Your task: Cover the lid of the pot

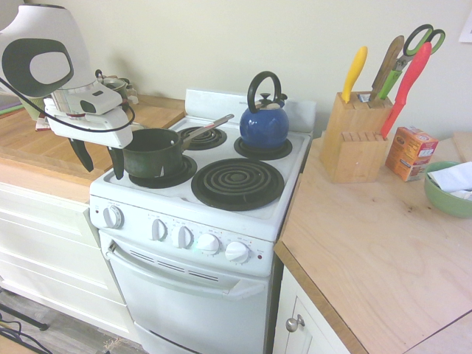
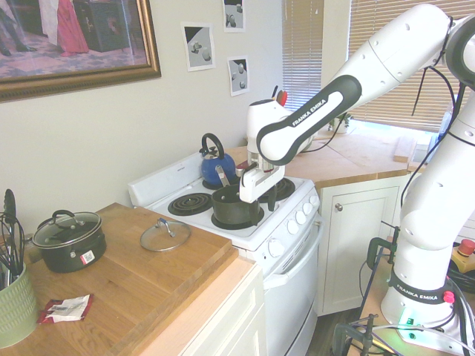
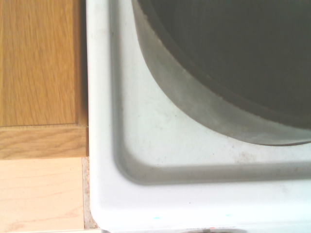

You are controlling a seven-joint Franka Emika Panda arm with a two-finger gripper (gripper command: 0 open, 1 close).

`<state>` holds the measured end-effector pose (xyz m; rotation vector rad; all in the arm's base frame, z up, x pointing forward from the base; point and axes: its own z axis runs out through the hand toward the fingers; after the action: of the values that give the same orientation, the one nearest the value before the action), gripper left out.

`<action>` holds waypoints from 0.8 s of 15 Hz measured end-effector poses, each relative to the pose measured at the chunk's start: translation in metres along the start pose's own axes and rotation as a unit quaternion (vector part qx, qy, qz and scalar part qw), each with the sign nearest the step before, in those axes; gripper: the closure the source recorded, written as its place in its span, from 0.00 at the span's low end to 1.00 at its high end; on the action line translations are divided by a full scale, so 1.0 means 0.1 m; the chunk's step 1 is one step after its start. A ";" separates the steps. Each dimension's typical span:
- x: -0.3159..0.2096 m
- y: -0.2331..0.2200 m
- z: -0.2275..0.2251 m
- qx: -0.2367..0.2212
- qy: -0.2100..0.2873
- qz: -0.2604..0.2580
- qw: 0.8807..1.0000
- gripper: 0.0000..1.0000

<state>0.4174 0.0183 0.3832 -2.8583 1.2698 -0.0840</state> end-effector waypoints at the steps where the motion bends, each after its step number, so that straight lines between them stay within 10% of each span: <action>1: 0.00 0.00 0.01 -0.001 -0.001 0.000 1.000 0.00; 12: -0.43 -1.35 -0.55 0.047 0.053 0.011 0.997 0.00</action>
<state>0.4856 0.1414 0.4404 -2.7934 1.2768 -0.2896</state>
